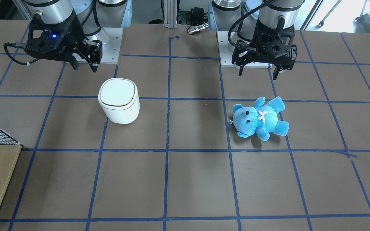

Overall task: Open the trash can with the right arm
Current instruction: 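Move the right gripper down toward the white trash can lid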

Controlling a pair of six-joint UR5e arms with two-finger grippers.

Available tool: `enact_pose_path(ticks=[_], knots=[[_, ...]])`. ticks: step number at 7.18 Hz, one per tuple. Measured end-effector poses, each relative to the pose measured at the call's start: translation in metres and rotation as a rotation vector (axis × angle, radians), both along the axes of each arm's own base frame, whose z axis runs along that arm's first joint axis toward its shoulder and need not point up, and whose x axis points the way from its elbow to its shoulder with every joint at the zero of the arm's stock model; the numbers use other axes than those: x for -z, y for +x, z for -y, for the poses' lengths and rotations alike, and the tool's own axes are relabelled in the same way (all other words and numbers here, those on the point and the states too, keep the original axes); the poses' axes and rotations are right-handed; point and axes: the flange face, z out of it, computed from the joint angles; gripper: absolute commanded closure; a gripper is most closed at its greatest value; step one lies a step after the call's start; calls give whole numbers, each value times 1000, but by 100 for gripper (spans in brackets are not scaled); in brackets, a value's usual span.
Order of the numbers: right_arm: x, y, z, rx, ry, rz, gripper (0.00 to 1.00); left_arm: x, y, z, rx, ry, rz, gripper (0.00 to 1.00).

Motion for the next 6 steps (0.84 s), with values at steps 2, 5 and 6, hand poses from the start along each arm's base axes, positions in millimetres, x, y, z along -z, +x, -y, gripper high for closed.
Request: enact_pose_path(ticks=[2,5,6], knots=[[12,2,1,1,23,-1,100,0,0,0,0,0,0,0],[46,3,1,2,78,-1,100,0,0,0,0,0,0,0],[59,3,0,2,95,-1,100,0,0,0,0,0,0,0]])
